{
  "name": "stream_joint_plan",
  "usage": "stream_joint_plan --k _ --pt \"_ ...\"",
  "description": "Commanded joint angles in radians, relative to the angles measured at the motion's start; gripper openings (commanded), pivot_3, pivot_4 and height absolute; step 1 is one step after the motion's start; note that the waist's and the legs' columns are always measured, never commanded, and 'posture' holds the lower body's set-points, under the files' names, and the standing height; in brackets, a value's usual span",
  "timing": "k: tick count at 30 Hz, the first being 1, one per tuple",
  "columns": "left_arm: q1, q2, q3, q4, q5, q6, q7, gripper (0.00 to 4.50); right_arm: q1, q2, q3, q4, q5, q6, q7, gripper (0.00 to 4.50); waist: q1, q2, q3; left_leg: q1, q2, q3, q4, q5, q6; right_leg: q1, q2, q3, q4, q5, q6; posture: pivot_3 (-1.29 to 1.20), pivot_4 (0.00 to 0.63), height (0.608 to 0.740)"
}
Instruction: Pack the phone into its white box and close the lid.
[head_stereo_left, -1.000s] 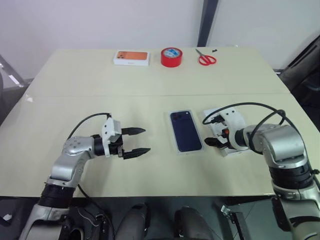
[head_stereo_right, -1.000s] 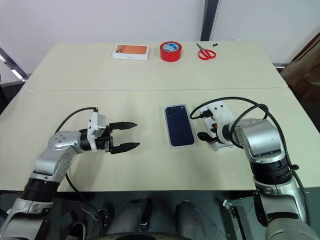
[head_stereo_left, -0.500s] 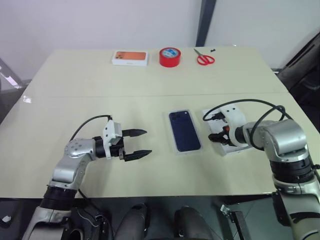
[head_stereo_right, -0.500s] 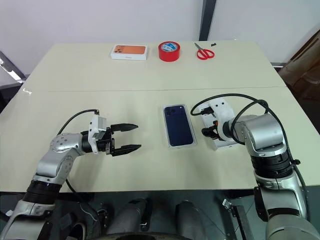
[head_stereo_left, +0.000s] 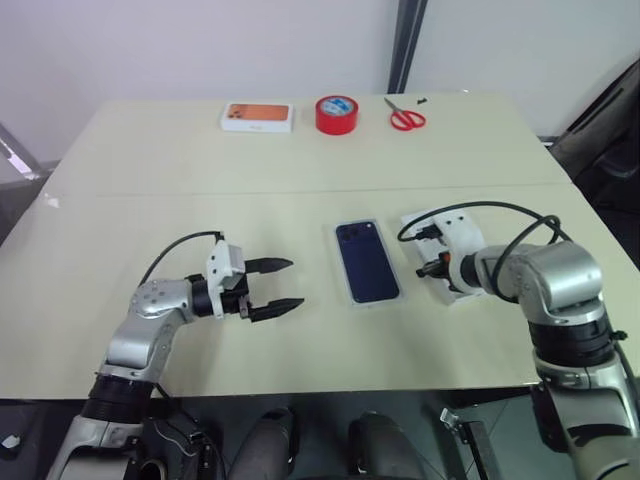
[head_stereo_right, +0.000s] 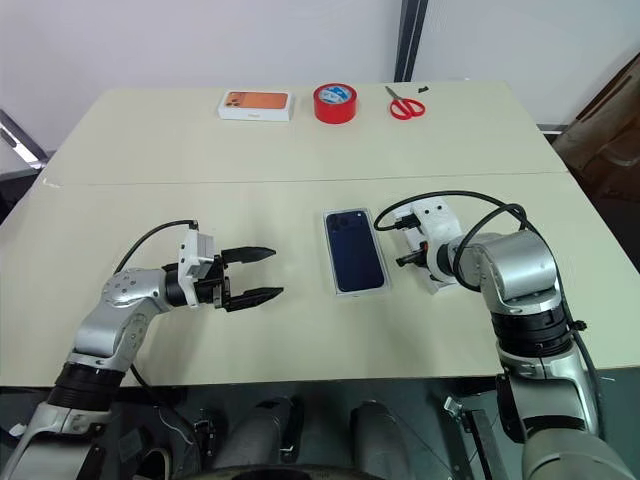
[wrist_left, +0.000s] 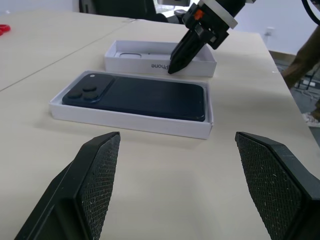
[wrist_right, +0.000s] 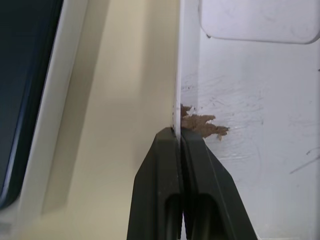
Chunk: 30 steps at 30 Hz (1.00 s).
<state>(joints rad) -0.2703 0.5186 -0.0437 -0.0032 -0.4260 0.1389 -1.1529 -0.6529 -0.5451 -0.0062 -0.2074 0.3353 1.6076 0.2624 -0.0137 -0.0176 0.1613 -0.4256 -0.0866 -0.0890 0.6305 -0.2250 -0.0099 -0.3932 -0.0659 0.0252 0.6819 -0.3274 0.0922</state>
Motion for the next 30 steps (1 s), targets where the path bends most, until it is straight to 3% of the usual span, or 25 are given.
stream_joint_plan --k 1,5,10,16,18,20,25,30 --pt "-0.014 0.000 0.025 -0.017 -0.014 -0.001 0.017 3.90 -0.093 0.040 -0.096 0.048 -0.016 -0.034 -0.013 0.03 -0.001 0.000 0.000 0.000 0.000 0.000 0.000 0.000 0.000 0.000 0.000 0.000 0.000 0.000 0.000 0.00 0.150 0.734" --pt "-0.027 -0.010 0.036 -0.018 -0.029 0.027 0.045 3.90 -0.199 0.184 -0.249 0.105 0.069 -0.120 0.038 0.03 -0.006 0.001 0.000 0.000 0.000 0.001 -0.001 0.000 0.000 -0.002 0.001 0.001 0.001 0.000 0.000 0.00 0.150 0.734" --pt "-0.030 -0.017 0.054 -0.038 -0.040 0.059 0.083 3.90 -0.230 0.388 -0.416 0.081 0.179 -0.153 0.045 0.03 -0.004 0.001 0.000 0.000 0.001 0.001 -0.001 0.000 0.000 -0.002 0.001 0.000 0.001 0.000 0.000 0.00 0.150 0.734" --pt "-0.036 -0.008 0.095 -0.052 -0.064 0.090 0.124 3.90 -0.259 0.602 -0.653 0.064 0.345 -0.022 0.031 0.03 -0.002 0.001 0.000 -0.001 0.001 0.001 -0.001 0.000 0.000 -0.002 0.001 0.000 0.002 0.000 0.000 0.00 0.150 0.734" --pt "-0.042 -0.007 0.112 -0.051 -0.071 0.095 0.138 3.90 -0.238 0.653 -0.699 0.073 0.463 0.006 0.006 0.03 -0.005 0.002 0.000 -0.001 0.001 0.001 -0.001 0.000 0.000 -0.003 0.001 0.001 0.003 0.000 0.000 0.00 0.150 0.734" --pt "-0.050 -0.007 0.124 -0.049 -0.076 0.106 0.153 3.90 -0.194 0.672 -0.699 0.074 0.562 0.007 -0.034 0.03 -0.006 0.002 0.000 -0.001 0.001 0.001 -0.002 0.000 0.000 -0.003 0.001 0.001 0.003 0.000 0.000 0.00 0.150 0.734" --pt "-0.063 -0.005 0.149 -0.049 -0.094 0.146 0.190 3.90 -0.016 0.618 -0.552 0.052 0.856 0.007 -0.147 0.03 -0.006 0.002 0.000 -0.001 0.000 0.001 -0.001 0.000 0.000 -0.003 0.000 0.001 0.003 0.000 0.000 0.00 0.150 0.734" --pt "-0.044 -0.011 0.130 -0.078 -0.116 0.198 0.186 3.90 0.116 0.498 -0.401 0.050 1.070 0.007 -0.233 0.03 -0.009 0.002 0.000 -0.001 0.001 0.001 -0.002 0.000 0.000 -0.003 0.001 0.001 0.003 0.000 0.000 0.00 0.150 0.734"
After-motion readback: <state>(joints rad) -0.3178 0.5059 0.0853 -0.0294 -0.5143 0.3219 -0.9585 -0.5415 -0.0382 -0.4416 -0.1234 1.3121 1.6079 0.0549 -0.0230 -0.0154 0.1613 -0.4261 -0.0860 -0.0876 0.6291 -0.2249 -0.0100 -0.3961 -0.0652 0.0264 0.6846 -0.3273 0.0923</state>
